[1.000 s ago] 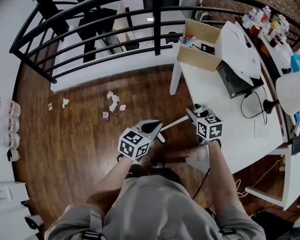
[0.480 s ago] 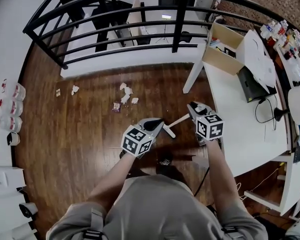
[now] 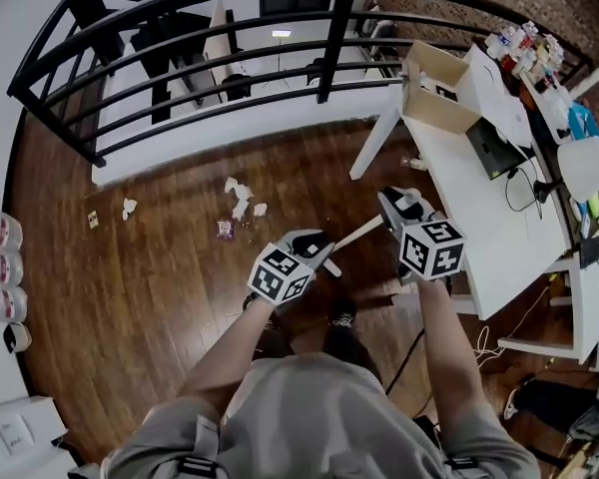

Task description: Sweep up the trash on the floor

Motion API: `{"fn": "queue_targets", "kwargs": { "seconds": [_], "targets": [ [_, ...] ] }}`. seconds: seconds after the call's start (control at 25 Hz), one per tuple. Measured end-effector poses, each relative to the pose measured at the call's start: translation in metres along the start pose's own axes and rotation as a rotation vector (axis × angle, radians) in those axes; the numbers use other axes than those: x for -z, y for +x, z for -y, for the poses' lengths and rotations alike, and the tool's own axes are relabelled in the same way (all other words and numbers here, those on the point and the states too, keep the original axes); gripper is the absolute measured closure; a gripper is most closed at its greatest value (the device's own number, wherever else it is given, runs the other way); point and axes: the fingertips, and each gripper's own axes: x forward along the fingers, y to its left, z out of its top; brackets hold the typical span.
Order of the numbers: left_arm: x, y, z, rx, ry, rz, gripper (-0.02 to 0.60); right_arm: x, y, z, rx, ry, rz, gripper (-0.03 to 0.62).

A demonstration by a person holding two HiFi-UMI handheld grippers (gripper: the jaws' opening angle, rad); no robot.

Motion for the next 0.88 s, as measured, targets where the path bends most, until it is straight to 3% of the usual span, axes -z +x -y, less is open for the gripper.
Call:
{"fn": "queue_targets", "kwargs": {
  "seconds": [0.2,0.48,0.52,0.6,0.72,0.88],
  "targets": [
    [-0.001,0.018,-0.005,0.105,0.065,-0.043,0.434,-0.039,-0.007,-0.034,0.042,0.038,0.093,0.537],
    [-0.008,0.064,-0.016,0.156,0.118,-0.076,0.391,-0.069,-0.009,-0.051,0.025,0.089,0.178,0.537],
    [-0.008,0.071,-0.017,0.162,0.126,-0.089,0.391,-0.071,-0.009,-0.049,0.021,0.095,0.184,0.537],
    [-0.009,0.083,-0.017,0.175,0.145,-0.103,0.451,-0.072,-0.009,-0.041,0.021,0.108,0.191,0.537],
    [-0.009,0.104,-0.016,0.216,0.192,-0.132,0.462,-0.067,-0.011,-0.019,0.027,0.121,0.199,0.537],
    [-0.013,0.150,-0.003,0.342,0.295,-0.198,0.474,-0.063,-0.020,0.029,0.051,0.145,0.255,0.531]
  ]
}}
